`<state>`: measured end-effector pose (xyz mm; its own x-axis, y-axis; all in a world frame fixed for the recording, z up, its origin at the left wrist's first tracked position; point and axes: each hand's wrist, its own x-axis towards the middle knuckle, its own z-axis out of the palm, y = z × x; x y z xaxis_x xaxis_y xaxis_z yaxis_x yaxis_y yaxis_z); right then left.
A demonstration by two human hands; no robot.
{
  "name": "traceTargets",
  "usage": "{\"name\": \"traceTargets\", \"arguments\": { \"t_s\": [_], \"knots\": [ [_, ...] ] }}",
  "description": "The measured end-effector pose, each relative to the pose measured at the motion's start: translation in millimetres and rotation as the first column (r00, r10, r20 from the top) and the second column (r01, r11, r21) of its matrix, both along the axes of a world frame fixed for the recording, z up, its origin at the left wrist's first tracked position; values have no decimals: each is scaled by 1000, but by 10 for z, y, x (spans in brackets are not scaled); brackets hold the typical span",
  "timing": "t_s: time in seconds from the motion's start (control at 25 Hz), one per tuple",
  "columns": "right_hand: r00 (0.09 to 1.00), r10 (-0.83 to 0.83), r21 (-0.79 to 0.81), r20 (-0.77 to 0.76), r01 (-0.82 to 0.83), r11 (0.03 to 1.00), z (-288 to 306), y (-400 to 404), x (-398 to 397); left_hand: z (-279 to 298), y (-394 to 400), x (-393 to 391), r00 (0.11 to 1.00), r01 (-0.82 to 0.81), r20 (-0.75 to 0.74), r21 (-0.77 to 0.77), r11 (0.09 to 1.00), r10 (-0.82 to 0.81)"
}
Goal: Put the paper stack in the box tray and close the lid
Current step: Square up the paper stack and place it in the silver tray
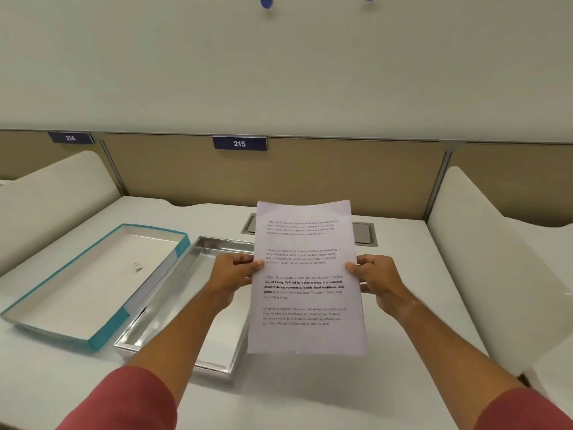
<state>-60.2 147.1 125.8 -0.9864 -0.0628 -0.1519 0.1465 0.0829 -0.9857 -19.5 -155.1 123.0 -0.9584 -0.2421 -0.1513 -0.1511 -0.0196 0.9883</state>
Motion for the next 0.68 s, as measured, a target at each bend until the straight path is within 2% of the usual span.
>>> {"name": "traceTargets", "arguments": {
  "t_s": [0.2, 0.4, 0.52, 0.68],
  "knots": [
    [991, -36, 27, 133, 33, 999, -91, -901, 5, -86, -844, -44, 995, 4, 104, -20, 1000, -2],
    [963, -142, 95, 229, 123, 988, -282, -1862, 43, -232, -1691, -138, 976, -29, 215, -74, 997, 45],
    [942, -181, 150, 284, 143, 978, -434, -2328, 80, -371, -2058, -192, 964, -14, 262, -143, 990, 51],
    [905, -267, 272, 330, 180, 945, -615, -2736, 88, -507, -2292, -264, 942, -4, 317, -310, 951, 108]
  ]
}}
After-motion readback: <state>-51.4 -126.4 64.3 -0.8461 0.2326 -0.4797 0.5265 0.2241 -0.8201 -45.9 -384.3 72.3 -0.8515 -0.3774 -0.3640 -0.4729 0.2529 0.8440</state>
